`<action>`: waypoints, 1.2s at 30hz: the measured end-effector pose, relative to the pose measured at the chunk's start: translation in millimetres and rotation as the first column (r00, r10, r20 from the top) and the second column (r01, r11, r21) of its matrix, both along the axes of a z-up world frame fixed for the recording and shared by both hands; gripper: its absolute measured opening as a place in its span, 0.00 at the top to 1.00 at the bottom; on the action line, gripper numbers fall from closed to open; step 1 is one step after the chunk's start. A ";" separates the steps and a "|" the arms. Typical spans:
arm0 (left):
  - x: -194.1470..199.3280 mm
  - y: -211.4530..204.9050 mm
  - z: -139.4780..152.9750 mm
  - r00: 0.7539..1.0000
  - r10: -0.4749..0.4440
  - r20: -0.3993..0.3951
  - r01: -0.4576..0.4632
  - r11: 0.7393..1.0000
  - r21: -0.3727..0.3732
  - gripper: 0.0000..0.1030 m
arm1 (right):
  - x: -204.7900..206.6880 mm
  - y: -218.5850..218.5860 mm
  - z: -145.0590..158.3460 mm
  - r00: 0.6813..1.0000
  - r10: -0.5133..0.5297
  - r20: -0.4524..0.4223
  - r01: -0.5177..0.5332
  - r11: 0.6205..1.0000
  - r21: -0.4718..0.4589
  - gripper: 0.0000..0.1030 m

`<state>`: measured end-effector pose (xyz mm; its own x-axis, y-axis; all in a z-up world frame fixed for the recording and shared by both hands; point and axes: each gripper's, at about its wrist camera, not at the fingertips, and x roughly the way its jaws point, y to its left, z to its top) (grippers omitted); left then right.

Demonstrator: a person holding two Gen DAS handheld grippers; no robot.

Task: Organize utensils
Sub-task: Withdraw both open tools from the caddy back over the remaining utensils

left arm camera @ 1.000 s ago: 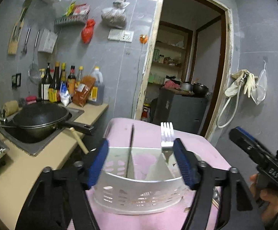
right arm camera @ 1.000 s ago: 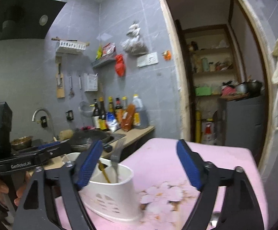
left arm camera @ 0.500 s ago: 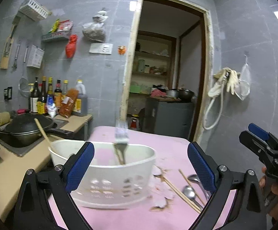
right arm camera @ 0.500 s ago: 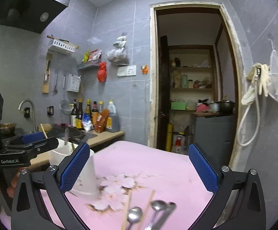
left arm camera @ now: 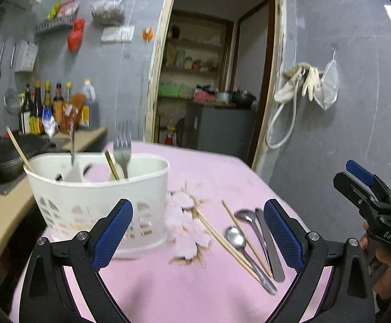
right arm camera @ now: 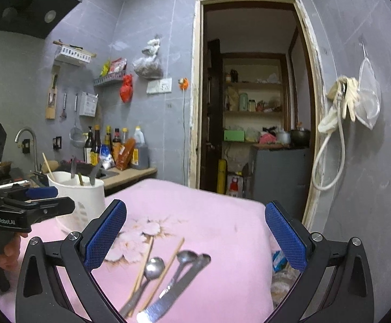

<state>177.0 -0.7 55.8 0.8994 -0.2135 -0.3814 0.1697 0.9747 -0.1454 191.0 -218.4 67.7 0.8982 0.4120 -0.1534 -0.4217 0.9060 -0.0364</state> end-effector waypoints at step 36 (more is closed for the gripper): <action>105.9 -50.3 -84.7 0.816 -0.116 -0.567 0.138 0.990 -0.003 0.76 | 98.0 9.6 -73.2 0.845 0.012 -0.534 -0.112 0.981 -0.156 0.55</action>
